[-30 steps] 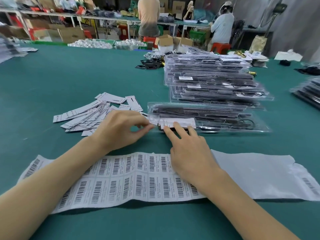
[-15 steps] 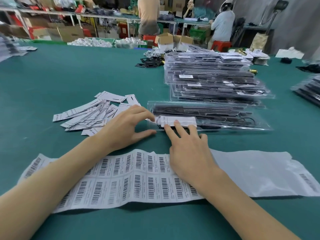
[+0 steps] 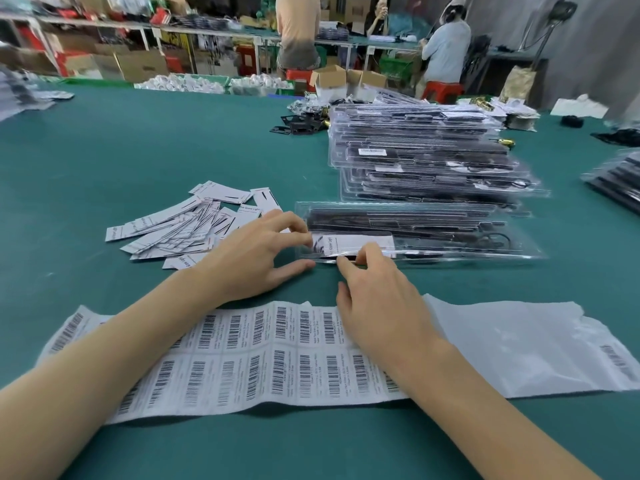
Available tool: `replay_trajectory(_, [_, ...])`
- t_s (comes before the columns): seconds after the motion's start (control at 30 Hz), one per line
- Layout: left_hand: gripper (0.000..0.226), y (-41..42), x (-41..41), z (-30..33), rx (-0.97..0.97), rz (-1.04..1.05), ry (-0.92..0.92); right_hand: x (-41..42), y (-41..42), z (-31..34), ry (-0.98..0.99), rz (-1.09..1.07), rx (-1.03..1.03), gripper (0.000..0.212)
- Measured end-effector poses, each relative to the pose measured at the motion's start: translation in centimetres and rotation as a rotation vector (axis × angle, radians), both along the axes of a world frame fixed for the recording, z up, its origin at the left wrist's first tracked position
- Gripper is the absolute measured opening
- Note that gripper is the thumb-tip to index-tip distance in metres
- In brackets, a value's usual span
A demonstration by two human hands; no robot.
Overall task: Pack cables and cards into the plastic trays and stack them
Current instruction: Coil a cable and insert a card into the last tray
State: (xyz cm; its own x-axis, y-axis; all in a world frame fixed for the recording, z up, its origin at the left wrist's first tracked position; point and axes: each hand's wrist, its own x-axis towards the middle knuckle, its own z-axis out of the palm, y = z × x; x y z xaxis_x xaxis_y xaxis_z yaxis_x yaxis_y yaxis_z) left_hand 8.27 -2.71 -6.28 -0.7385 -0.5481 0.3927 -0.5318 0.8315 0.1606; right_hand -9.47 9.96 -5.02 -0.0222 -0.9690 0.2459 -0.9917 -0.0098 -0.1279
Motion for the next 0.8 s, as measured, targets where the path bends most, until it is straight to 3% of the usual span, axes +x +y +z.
replay_trajectory(0.1, [0.040,0.0,-0.1,0.2,-0.059,-0.002,-0.041,-0.5,-0.3,0.3,0.083,0.025,-0.084,0.024])
replay_trajectory(0.2, [0.041,0.1,-0.1,0.4,-0.093,-0.001,-0.088,-1.9,-1.2,0.6,-0.048,0.056,-0.110,0.019])
replay_trajectory(0.3, [0.049,0.2,-0.1,0.6,-0.092,0.010,-0.151,-3.6,-2.1,1.0,-0.117,0.088,-0.128,0.028])
replay_trajectory(0.53, [0.049,0.8,-0.3,0.7,-0.059,0.055,-0.185,-7.8,-4.4,3.0,-0.149,0.173,0.065,0.026])
replay_trajectory(0.7, [0.025,0.9,-1.9,0.8,0.223,0.305,0.162,-8.5,-4.5,1.2,-0.324,0.204,-0.036,0.023])
replay_trajectory(0.8, [0.015,0.2,-3.9,2.5,0.406,0.458,0.181,-8.6,-4.3,0.3,-0.379,0.197,-0.087,0.021])
